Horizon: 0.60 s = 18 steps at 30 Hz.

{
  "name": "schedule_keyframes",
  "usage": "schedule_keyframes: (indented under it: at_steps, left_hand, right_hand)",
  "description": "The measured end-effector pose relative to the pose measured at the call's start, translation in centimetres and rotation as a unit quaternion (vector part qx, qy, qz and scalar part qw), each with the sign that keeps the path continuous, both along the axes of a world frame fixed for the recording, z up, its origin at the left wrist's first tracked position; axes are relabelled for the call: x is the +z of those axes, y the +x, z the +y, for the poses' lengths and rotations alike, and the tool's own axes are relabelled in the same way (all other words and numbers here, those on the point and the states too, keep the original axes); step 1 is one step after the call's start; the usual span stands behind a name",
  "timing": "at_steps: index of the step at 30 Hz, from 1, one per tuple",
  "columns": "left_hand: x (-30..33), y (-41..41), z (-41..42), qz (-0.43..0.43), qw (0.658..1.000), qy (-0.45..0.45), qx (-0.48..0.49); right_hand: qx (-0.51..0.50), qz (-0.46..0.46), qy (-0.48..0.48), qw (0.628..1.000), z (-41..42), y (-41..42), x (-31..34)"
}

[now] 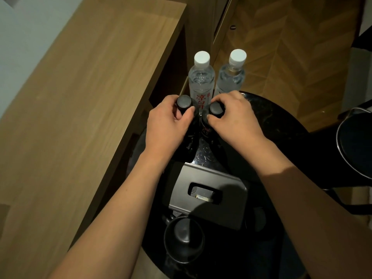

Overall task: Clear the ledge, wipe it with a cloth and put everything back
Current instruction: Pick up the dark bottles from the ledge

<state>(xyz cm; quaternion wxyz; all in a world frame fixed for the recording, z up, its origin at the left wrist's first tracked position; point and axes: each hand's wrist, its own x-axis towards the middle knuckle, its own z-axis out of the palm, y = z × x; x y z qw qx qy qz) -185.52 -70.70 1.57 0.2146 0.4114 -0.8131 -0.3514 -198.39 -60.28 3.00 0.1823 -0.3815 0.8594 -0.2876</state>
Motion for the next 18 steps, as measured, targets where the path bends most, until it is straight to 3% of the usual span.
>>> schedule_keyframes:
  at_steps: [13, 18]
  left_hand:
    - [0.1, 0.5, -0.2, -0.023, 0.999, 0.018, -0.022]
    - [2.5, 4.0, 0.4, -0.023, 1.000, -0.009, -0.001]
  right_hand:
    - [-0.007, 0.049, 0.035, 0.998, 0.2, 1.0, 0.6]
    - [-0.011, 0.090, -0.015, 0.996, 1.7, 3.9, 3.0]
